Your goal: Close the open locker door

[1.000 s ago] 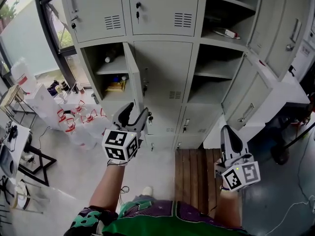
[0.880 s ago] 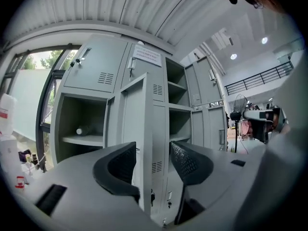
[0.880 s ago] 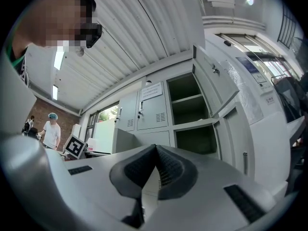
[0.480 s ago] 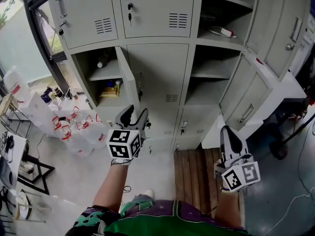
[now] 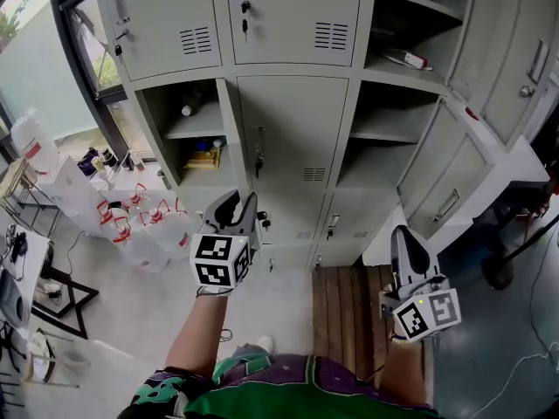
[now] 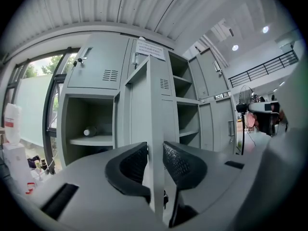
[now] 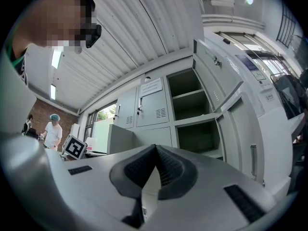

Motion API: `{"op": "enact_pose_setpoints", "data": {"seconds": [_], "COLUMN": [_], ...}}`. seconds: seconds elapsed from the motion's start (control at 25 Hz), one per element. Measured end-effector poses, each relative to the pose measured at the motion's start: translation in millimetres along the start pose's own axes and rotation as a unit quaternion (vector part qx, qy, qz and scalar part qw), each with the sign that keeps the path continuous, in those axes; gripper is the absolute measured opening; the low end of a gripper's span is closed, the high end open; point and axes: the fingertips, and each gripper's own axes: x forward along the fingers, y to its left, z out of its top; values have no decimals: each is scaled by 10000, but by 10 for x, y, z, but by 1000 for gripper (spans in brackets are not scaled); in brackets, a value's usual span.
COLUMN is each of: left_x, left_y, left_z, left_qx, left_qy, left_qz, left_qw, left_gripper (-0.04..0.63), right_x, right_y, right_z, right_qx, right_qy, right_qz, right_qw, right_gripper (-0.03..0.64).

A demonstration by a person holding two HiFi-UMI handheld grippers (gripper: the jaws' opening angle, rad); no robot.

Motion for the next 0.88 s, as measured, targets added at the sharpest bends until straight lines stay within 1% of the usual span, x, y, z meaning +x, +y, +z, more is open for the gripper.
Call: {"op": "enact_pose_setpoints", "data": {"seconds": [0.16, 0.28, 0.72, 0.88], "left_x": [-129, -220, -407, -482], "left_y": [160, 296, 608, 787], "left_z": [-12, -26, -33, -47], "left_qx": [30, -55, -147, -169], "left_qy": [-6, -15, -90, -103], "left_qz": [170, 239, 172, 162], "left_qw": [9999, 9997, 9997, 9997], "left_gripper": [107, 104, 103, 103], "right_x": [88, 156, 430, 560], "right_y": [117, 229, 644, 817], "right_z": [-51, -91, -167, -190], "right_qx": [23, 32, 40, 40], "right_qy": [51, 97, 148, 150], "right_qz": [109, 195, 315, 371], "right_qw": [9999, 9998, 9994, 9992], "right_gripper": [6, 6, 6, 6]}}
